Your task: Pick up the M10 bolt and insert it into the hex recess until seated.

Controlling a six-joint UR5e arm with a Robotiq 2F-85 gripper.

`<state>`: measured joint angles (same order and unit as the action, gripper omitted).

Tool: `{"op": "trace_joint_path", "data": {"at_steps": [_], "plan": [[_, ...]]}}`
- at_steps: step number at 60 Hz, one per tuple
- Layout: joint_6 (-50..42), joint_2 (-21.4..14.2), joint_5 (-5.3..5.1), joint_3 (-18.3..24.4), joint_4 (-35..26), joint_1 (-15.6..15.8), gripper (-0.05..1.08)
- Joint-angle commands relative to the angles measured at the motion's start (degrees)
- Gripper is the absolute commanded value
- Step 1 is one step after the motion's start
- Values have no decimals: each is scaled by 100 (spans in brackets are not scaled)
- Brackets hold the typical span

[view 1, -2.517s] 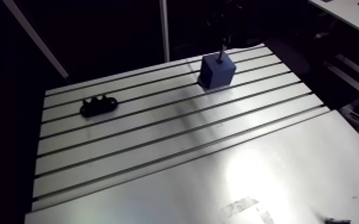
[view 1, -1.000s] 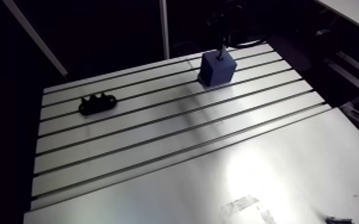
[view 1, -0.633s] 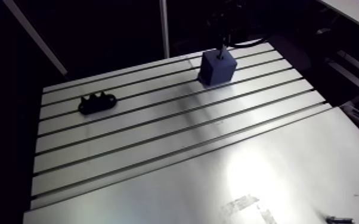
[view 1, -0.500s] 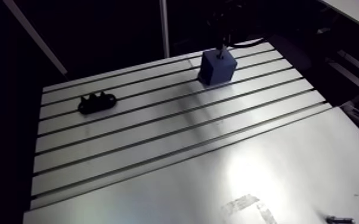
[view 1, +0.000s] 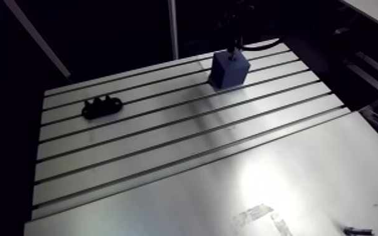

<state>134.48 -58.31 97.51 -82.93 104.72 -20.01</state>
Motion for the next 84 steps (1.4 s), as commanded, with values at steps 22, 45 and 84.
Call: {"op": "trace_joint_path", "data": {"at_steps": [22, 45, 84], "plan": [[171, -86, -9, -232, 199, 22, 1], [130, -174, -9, -228, 482, -29, 0], [-556, -308, -97, -245, 659, -65, 5]]}}
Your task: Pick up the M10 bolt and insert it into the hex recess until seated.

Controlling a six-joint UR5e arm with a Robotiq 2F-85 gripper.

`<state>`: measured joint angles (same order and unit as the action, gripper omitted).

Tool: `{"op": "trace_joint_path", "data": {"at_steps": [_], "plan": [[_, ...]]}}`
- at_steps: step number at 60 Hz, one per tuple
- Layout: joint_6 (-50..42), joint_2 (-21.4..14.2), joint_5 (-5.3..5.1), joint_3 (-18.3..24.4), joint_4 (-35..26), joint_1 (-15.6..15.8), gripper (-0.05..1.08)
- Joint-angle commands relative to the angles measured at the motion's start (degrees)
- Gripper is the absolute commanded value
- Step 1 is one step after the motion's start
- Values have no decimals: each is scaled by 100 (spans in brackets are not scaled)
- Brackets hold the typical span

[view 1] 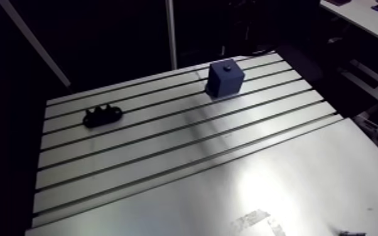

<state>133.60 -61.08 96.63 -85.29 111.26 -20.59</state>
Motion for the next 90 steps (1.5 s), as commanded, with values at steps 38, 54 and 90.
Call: {"op": "trace_joint_path", "data": {"at_steps": [38, 54, 90], "plan": [[-1648, -136, -384, -324, 63, -51, 70], [-1657, -202, -419, -410, 220, -138, 67], [-1999, -241, -438, -623, 293, -185, 59]]}}
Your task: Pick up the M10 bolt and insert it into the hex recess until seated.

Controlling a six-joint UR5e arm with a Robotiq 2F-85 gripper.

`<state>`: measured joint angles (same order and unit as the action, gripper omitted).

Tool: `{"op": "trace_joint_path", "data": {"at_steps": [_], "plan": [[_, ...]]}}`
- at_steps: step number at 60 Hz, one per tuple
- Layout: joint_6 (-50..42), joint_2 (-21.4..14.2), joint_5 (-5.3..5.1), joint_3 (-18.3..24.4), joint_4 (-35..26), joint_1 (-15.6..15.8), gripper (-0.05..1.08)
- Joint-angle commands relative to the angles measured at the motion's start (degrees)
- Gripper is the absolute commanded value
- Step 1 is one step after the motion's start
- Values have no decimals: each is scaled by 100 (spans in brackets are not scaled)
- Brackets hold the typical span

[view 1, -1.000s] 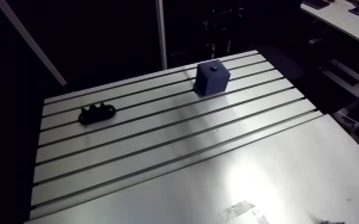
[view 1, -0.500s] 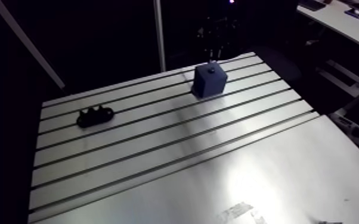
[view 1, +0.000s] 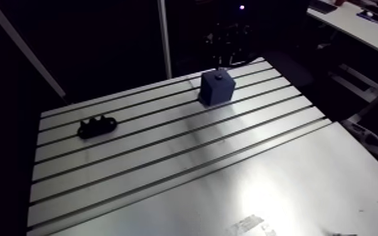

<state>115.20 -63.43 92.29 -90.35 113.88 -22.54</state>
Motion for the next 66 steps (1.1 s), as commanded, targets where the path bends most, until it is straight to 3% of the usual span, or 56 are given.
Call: {"op": "trace_joint_path", "data": {"at_steps": [1, 66], "plan": [[-159, -7, -5, -117, 31, 11, 59], [-318, 2, -5, -173, 271, 21, 60]]}}
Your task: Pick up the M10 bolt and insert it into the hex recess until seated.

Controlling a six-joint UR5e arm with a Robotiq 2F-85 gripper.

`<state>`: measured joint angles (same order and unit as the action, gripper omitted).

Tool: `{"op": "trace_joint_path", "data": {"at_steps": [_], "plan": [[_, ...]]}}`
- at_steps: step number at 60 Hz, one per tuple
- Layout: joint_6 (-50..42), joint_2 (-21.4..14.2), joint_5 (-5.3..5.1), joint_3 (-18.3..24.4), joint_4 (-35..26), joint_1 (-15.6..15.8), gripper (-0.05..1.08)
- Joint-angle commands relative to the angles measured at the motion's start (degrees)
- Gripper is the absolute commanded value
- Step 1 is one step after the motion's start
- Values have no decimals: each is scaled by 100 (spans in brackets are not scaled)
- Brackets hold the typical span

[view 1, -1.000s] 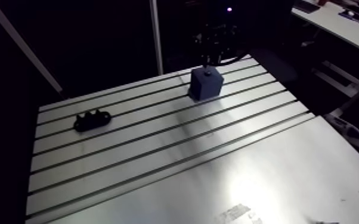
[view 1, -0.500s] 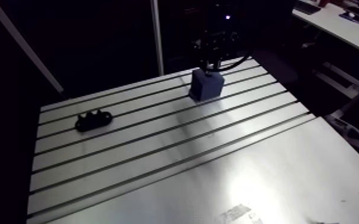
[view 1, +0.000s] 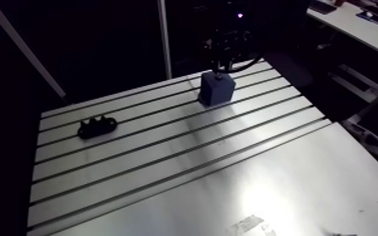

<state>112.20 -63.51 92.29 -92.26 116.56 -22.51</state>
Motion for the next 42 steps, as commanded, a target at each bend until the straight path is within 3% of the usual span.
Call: {"op": "trace_joint_path", "data": {"at_steps": [1, 42], "plan": [[-18, 10, -5, 18, 4, 18, 60], [-18, 107, 21, 46, 2, 18, 60]]}}
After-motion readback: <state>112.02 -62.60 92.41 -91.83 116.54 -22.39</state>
